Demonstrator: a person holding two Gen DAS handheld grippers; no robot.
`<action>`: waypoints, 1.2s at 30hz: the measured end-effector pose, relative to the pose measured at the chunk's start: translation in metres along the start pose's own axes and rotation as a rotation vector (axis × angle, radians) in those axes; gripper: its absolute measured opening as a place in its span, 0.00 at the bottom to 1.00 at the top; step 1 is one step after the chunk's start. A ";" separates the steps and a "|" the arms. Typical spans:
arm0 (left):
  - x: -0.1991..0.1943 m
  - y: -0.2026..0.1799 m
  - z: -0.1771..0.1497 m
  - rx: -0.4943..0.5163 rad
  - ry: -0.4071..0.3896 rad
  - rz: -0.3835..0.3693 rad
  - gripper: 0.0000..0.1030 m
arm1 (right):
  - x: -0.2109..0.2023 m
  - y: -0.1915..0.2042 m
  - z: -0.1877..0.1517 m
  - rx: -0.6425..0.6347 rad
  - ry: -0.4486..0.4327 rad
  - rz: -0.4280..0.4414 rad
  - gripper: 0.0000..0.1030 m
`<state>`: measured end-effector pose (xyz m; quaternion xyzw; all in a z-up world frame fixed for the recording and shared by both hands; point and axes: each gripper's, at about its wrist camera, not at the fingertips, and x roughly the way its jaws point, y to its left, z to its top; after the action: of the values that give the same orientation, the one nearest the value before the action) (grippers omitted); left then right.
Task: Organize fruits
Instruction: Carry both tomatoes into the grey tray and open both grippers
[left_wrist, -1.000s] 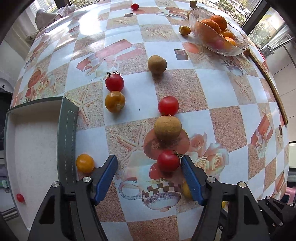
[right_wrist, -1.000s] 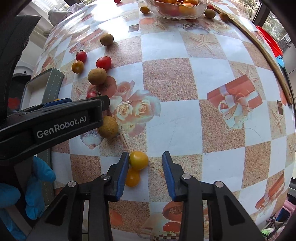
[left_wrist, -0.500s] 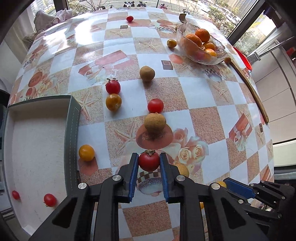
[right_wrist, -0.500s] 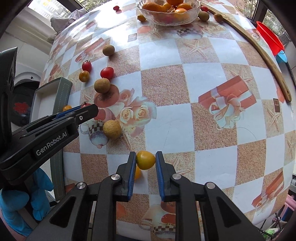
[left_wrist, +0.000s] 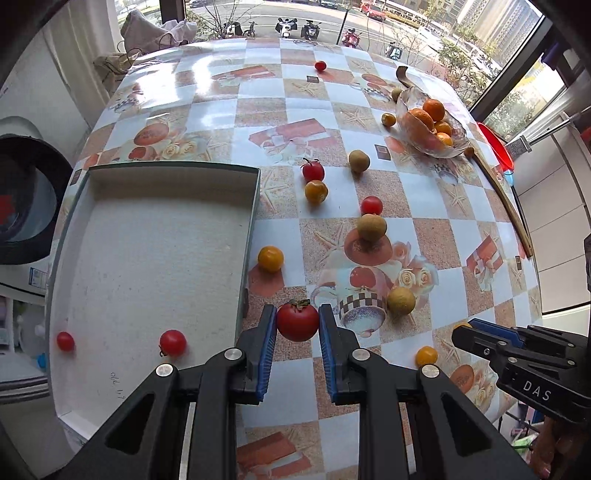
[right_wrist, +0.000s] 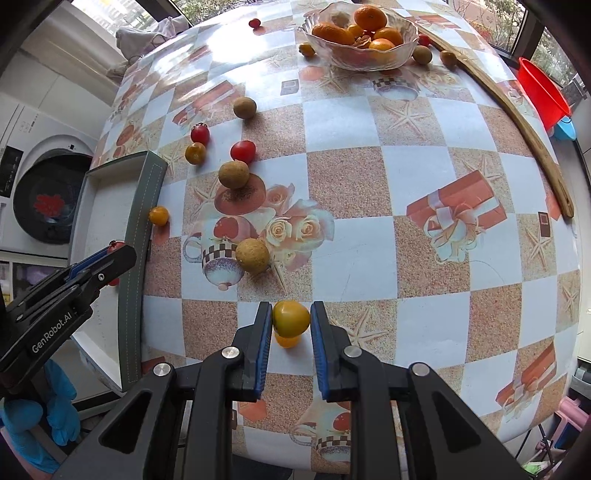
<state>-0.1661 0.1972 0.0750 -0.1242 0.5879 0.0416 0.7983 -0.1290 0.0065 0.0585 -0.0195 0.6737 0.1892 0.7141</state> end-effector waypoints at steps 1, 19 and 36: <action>-0.004 0.006 -0.003 -0.011 -0.005 0.003 0.24 | -0.001 0.005 0.001 -0.010 -0.002 0.003 0.22; -0.030 0.127 -0.070 -0.256 -0.013 0.142 0.24 | 0.016 0.140 0.011 -0.266 0.040 0.088 0.22; 0.002 0.179 -0.093 -0.267 0.037 0.250 0.24 | 0.087 0.228 -0.007 -0.474 0.165 0.063 0.22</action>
<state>-0.2897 0.3473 0.0209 -0.1559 0.6025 0.2159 0.7524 -0.2018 0.2376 0.0254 -0.1805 0.6669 0.3617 0.6259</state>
